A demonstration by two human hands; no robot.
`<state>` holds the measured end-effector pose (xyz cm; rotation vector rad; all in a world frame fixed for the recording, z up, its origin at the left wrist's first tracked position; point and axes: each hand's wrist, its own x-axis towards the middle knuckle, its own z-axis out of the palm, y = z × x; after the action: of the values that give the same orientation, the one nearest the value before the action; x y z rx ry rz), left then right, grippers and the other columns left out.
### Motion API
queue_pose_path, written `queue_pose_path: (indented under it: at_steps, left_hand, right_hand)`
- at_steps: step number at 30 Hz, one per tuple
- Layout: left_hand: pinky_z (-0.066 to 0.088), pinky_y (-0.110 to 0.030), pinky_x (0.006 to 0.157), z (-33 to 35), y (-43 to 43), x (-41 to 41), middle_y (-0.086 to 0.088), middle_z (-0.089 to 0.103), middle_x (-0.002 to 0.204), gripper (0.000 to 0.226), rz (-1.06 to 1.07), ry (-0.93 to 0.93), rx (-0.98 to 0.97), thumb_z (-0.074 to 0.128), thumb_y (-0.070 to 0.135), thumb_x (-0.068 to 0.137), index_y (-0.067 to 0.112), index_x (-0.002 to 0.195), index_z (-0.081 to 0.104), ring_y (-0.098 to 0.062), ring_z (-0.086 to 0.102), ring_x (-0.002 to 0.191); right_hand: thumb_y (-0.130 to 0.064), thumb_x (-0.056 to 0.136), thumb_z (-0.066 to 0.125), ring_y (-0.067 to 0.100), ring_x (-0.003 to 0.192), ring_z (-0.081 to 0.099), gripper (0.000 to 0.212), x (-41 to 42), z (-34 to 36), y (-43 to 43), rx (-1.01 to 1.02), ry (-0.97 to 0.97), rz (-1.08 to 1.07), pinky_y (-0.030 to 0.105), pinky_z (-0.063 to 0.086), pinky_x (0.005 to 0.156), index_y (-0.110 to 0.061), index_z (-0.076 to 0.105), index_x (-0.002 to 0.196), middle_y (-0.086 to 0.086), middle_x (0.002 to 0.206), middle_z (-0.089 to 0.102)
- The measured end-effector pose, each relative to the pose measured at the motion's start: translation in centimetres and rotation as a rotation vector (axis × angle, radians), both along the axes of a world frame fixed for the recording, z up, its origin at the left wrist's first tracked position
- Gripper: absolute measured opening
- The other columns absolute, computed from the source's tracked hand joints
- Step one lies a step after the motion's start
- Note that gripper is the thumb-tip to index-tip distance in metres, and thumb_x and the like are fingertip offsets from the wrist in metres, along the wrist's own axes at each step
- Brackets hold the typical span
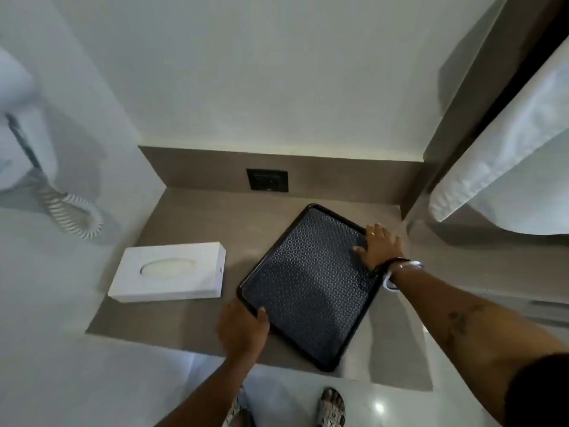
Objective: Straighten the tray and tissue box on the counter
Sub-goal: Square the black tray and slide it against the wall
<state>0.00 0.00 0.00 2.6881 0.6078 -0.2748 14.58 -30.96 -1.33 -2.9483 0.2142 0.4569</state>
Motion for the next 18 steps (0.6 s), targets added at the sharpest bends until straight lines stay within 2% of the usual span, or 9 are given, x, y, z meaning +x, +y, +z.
queue_pose_path:
  at_steps: [2,4,6,8,10,12,14,16,18]
  left_hand:
    - [0.053,-0.039,0.086,-0.1,-0.9,0.4,-0.018,0.068,0.115,0.056,0.235,0.129,-0.094,0.06,0.05,0.088,0.002,0.117,0.06,-0.032,0.065,0.103]
    - [0.051,-0.037,0.083,-0.1,-1.8,0.4,-0.017,0.069,0.111,0.045,0.259,0.254,-0.218,0.053,0.045,0.093,0.004,0.108,0.065,-0.031,0.065,0.098]
    - [0.052,-0.04,0.089,-0.5,-2.7,0.5,-0.016,0.069,0.111,0.037,0.259,0.295,-0.331,0.05,0.036,0.095,0.005,0.105,0.067,-0.032,0.064,0.098]
    - [0.053,-0.042,0.091,-1.0,-3.3,0.8,-0.015,0.069,0.108,0.032,0.315,0.27,-0.418,0.05,0.03,0.094,0.005,0.104,0.067,-0.033,0.064,0.097]
    - [0.055,-0.042,0.085,-1.4,-3.7,1.2,-0.013,0.069,0.099,0.027,0.349,0.227,-0.464,0.051,0.026,0.093,0.005,0.097,0.068,-0.031,0.063,0.087]
    - [0.054,-0.043,0.08,-1.5,-3.8,1.6,-0.012,0.068,0.09,0.024,0.356,0.174,-0.485,0.054,0.024,0.093,0.004,0.089,0.067,-0.031,0.063,0.083]
    - [0.054,-0.044,0.078,-1.5,-3.4,2.5,-0.009,0.062,0.076,0.023,0.365,0.134,-0.498,0.055,0.017,0.093,0.009,0.072,0.06,-0.028,0.06,0.076]
    - [0.053,-0.041,0.071,-1.4,-2.7,4.0,-0.004,0.055,0.071,0.027,0.382,0.097,-0.512,0.056,0.011,0.092,0.015,0.067,0.049,-0.021,0.055,0.067]
    - [0.047,-0.032,0.061,-1.0,-1.7,6.1,-0.003,0.055,0.073,0.023,0.357,0.06,-0.51,0.057,0.009,0.091,0.016,0.071,0.048,-0.017,0.054,0.066]
  right_hand:
    - [-0.047,0.097,0.046,0.031,0.141,0.024,0.066,1.1,-0.1,-0.4,0.004,0.013,0.025,0.052,0.021,0.114,-0.016,0.025,0.151,0.012,0.157,0.028]
    - [-0.039,0.098,0.047,0.033,0.136,0.032,0.059,2.0,-0.3,-0.5,0.023,0.046,0.043,0.049,0.028,0.11,-0.018,0.028,0.15,0.013,0.151,0.037]
    - [-0.031,0.095,0.051,0.036,0.128,0.039,0.057,2.3,-0.9,-0.4,0.033,0.033,0.036,0.048,0.035,0.104,-0.019,0.033,0.148,0.015,0.145,0.041]
    - [-0.024,0.091,0.055,0.038,0.123,0.042,0.058,2.2,-1.2,-0.6,0.064,0.012,-0.01,0.047,0.04,0.099,-0.019,0.037,0.146,0.016,0.139,0.043]
    - [-0.02,0.088,0.058,0.038,0.12,0.045,0.057,2.5,-1.3,-1.1,0.105,0.021,-0.079,0.046,0.043,0.098,-0.019,0.043,0.142,0.018,0.135,0.047]
    - [-0.016,0.087,0.059,0.039,0.114,0.05,0.045,2.6,-1.4,-1.7,0.121,0.007,-0.128,0.045,0.048,0.095,-0.015,0.055,0.132,0.02,0.127,0.053]
    - [-0.011,0.085,0.058,0.039,0.107,0.055,0.035,2.2,-1.5,-2.5,0.154,-0.031,-0.205,0.044,0.051,0.091,-0.008,0.064,0.119,0.021,0.117,0.059]
    - [-0.007,0.082,0.06,0.039,0.101,0.058,0.029,1.3,-1.5,-3.0,0.222,-0.065,-0.305,0.04,0.052,0.087,-0.003,0.069,0.109,0.023,0.11,0.063]
    - [-0.005,0.08,0.062,0.04,0.095,0.061,0.023,0.0,-1.5,-3.2,0.314,-0.093,-0.401,0.037,0.05,0.081,0.001,0.071,0.1,0.025,0.104,0.065]
